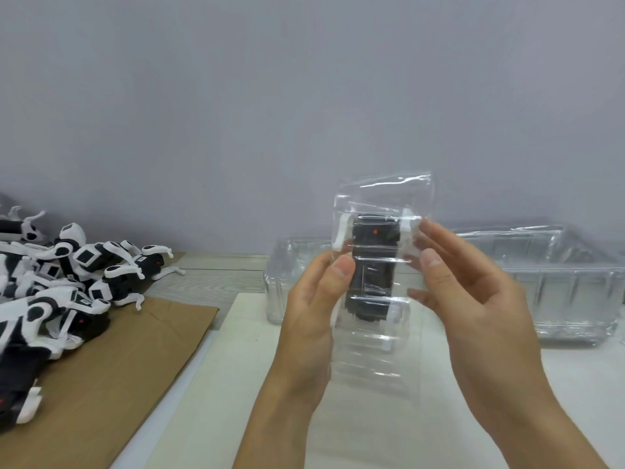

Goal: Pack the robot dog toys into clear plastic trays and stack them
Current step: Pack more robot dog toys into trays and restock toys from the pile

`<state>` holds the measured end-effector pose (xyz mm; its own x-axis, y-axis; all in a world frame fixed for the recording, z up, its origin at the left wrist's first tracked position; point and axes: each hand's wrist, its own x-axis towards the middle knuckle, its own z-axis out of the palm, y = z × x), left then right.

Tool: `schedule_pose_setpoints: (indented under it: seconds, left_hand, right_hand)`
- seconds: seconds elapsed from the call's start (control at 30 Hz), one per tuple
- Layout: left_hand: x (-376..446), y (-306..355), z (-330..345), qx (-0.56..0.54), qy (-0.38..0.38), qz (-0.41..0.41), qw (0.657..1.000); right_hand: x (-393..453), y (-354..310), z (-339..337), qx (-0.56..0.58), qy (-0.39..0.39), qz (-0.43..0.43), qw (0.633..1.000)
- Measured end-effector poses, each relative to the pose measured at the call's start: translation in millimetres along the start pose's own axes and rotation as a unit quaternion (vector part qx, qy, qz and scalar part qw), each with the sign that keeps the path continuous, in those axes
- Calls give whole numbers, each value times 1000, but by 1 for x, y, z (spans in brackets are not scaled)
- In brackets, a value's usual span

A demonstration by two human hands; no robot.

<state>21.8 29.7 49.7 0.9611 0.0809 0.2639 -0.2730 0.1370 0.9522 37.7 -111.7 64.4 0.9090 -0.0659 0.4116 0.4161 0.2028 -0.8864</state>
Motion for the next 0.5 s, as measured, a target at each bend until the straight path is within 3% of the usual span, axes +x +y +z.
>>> schedule_pose_setpoints:
  seconds: [0.33, 0.5]
  left_hand:
    - [4, 2, 1, 49, 77, -4, 996]
    - [3, 4, -6, 159, 54, -22, 986]
  right_hand:
    - [-5, -13, 12, -26, 4, -13, 1000]
    - [2, -10, 2, 8, 86, 21, 996]
